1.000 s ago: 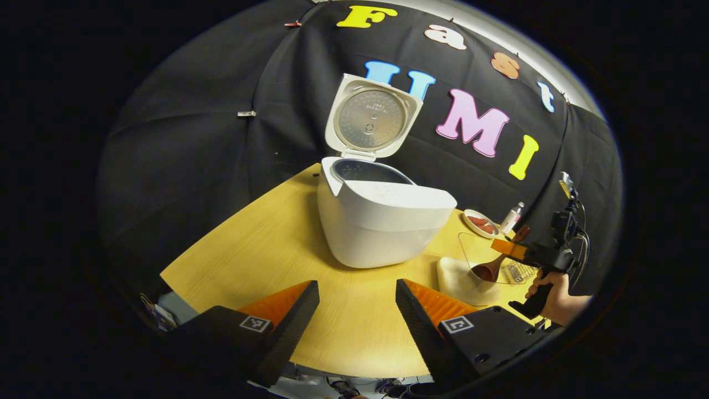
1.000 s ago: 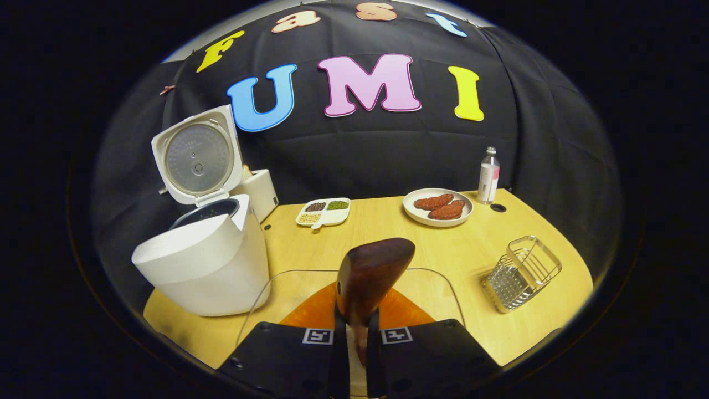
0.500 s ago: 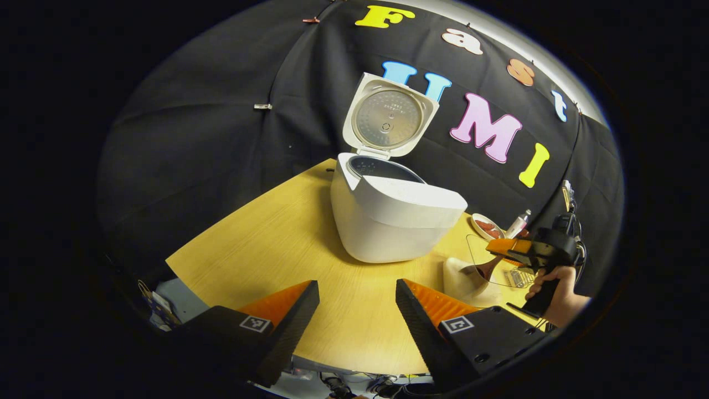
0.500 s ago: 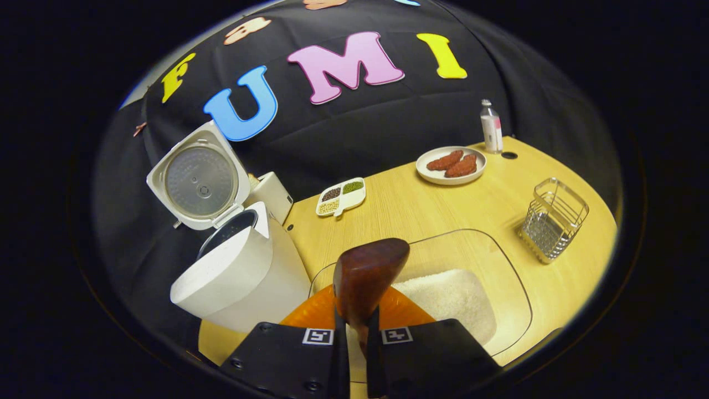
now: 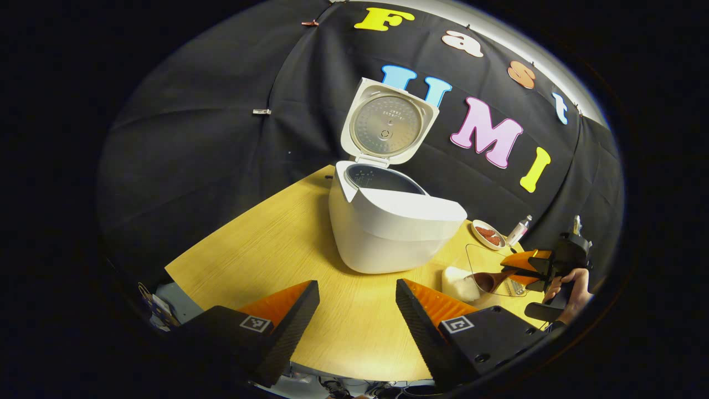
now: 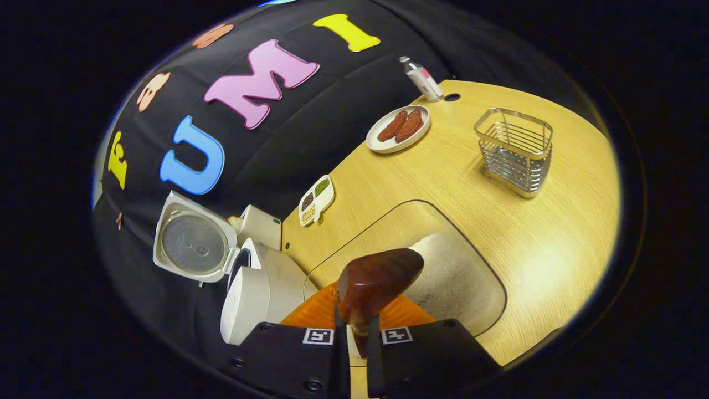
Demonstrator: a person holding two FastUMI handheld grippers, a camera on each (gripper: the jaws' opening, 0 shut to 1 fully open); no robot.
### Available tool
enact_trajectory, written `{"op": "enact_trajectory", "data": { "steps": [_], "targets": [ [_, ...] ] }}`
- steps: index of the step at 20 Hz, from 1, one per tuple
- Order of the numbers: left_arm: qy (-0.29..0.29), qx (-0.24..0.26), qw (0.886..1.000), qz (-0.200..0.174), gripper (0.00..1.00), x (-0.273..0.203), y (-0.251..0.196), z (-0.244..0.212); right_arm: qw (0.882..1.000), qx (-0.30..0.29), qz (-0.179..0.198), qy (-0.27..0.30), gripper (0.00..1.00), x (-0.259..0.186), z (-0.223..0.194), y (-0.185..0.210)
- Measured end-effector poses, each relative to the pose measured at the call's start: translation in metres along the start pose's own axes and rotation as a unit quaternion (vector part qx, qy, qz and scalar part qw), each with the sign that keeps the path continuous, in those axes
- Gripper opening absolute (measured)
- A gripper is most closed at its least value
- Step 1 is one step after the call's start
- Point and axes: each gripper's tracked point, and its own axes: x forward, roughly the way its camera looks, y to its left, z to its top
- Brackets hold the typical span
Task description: Close the left gripper, press the button to open the rice cooker; take a wooden spoon from the chopstick holder with the right hand, scoop a spoonful of rice and pour it into the rice cooker, then put the wooden spoon back into the chopstick holder.
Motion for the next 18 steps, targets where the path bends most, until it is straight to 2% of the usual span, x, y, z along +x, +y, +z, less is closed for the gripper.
{"op": "enact_trajectory", "data": {
  "steps": [4,5,8,11,18],
  "targets": [
    [-0.008,0.014,1.000,-0.010,0.96,0.001,-0.009,0.009,0.998,0.054,-0.019,-0.009,0.16,-0.014,0.025,-0.016],
    [-0.008,0.016,1.000,-0.011,0.98,0.001,-0.011,0.010,0.998,0.066,-0.019,-0.012,0.16,-0.019,0.032,-0.017],
    [-0.006,0.014,1.000,-0.016,0.96,-0.001,-0.015,0.009,0.996,0.091,-0.012,-0.018,0.16,-0.031,0.048,-0.011],
    [-0.005,0.012,1.000,-0.018,0.96,-0.004,-0.017,0.008,0.995,0.095,-0.009,-0.022,0.16,-0.042,0.065,-0.006],
    [-0.005,0.013,1.000,-0.018,0.96,-0.008,-0.011,0.007,0.991,0.131,0.033,-0.020,0.16,-0.057,0.089,0.032]
  ]
}}
